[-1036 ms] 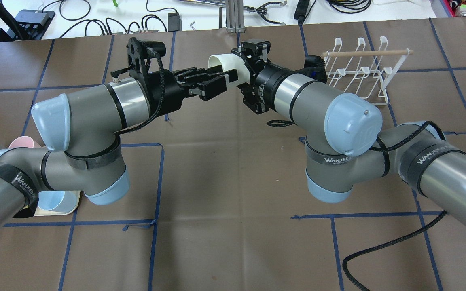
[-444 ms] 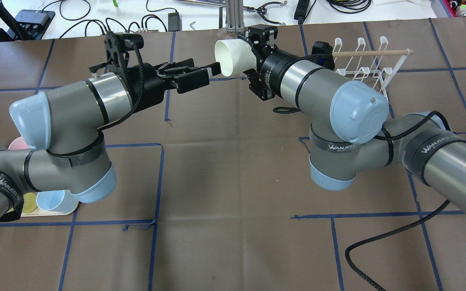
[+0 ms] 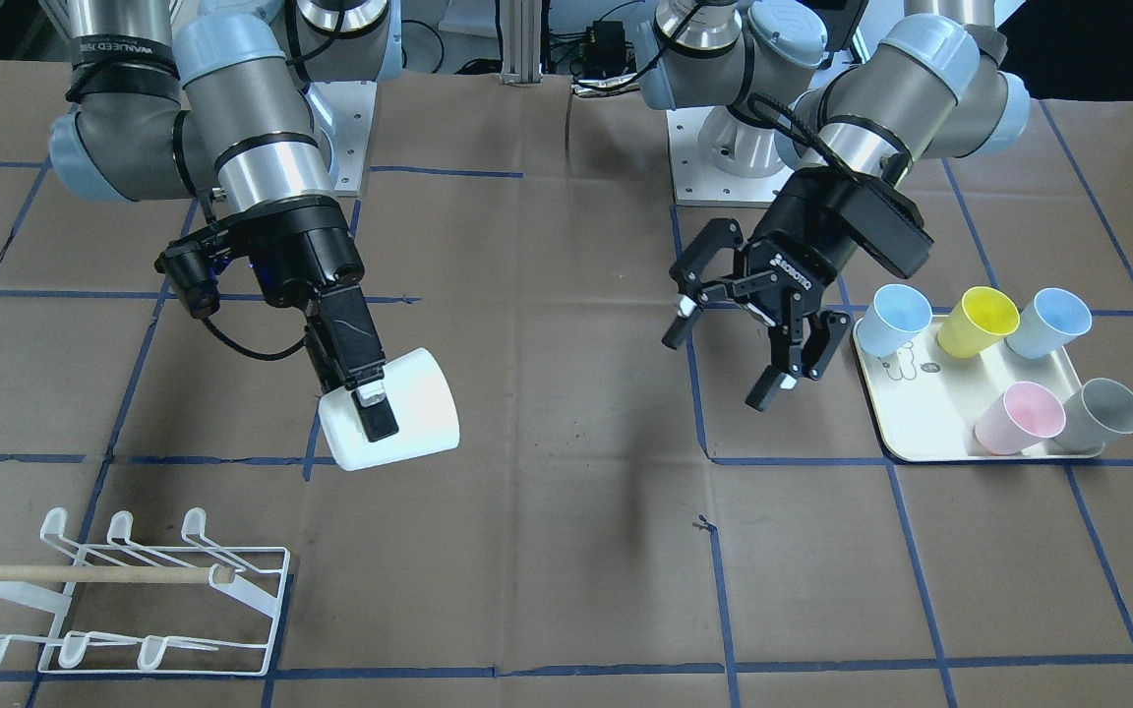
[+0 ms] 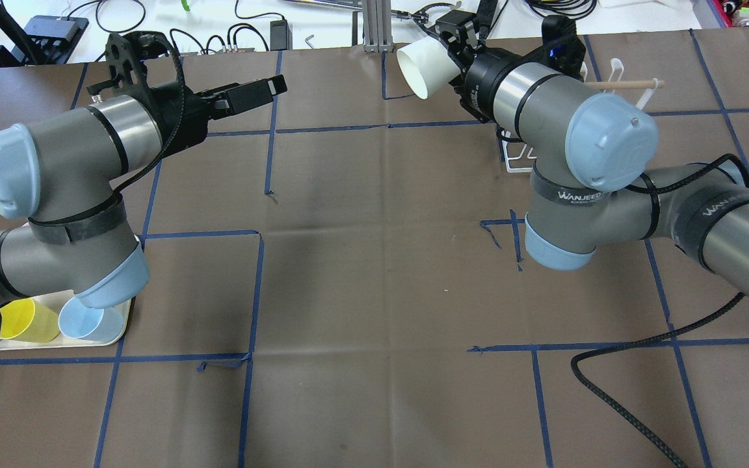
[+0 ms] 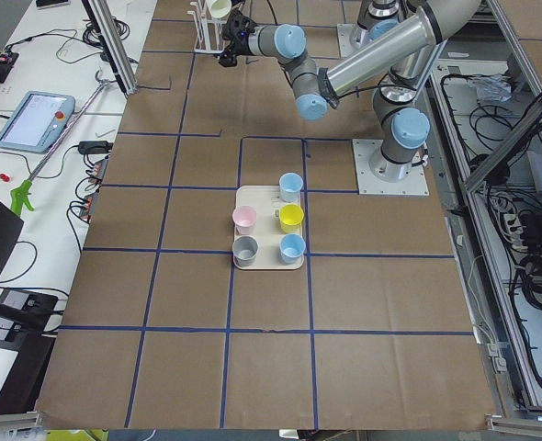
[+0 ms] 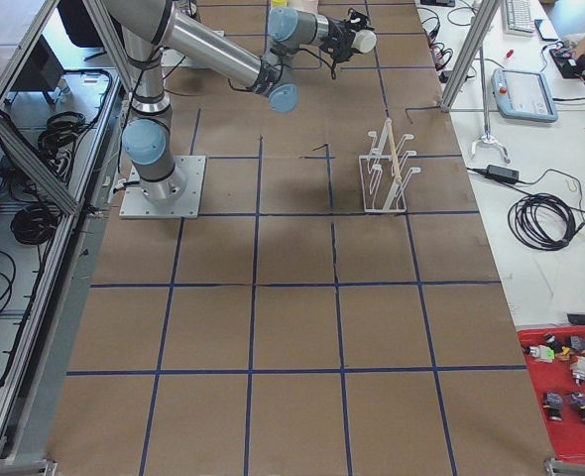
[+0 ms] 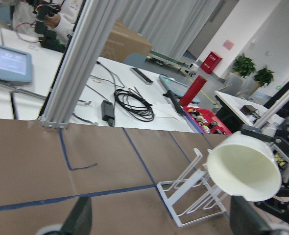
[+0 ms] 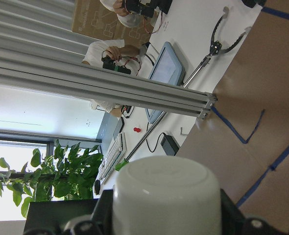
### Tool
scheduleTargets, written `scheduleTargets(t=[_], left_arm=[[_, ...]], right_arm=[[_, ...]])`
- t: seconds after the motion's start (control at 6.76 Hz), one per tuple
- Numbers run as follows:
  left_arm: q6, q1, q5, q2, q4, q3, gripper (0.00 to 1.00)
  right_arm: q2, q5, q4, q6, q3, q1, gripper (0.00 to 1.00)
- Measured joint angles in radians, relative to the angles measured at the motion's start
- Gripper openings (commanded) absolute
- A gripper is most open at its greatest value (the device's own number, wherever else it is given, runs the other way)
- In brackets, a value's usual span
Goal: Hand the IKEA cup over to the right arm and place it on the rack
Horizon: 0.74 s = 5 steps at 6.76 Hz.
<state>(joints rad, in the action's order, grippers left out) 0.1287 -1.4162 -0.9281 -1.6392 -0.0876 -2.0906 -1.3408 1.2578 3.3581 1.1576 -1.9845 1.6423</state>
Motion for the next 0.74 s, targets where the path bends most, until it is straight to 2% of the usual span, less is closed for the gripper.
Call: scheduleTargets(t=[0.15,0.44,0.59,0.74], left_arm=[[0.000,-0.009,-0.147,0.000,-0.166,0.069,1.00],[0.000,-0.056,-0.434,0.003,-0.656,0.262,1.00],[0.000,-0.077,-0.519,0.004,-0.933,0.373,1.00],[-0.004,-0.088,-0.558,0.005,-1.170,0.476,1.00]], right_arm=[[0.014,0.032,0.000,-0.143,0.023,-0.029,0.21],[0.051,0.152,0.000,-0.473,0.060,-0.066,0.21],[0.074,0.207,0.000,-0.639,0.071,-0.085,0.21],[0.098,0.241,0.009,-0.769,0.086,-0.107,0.21]])
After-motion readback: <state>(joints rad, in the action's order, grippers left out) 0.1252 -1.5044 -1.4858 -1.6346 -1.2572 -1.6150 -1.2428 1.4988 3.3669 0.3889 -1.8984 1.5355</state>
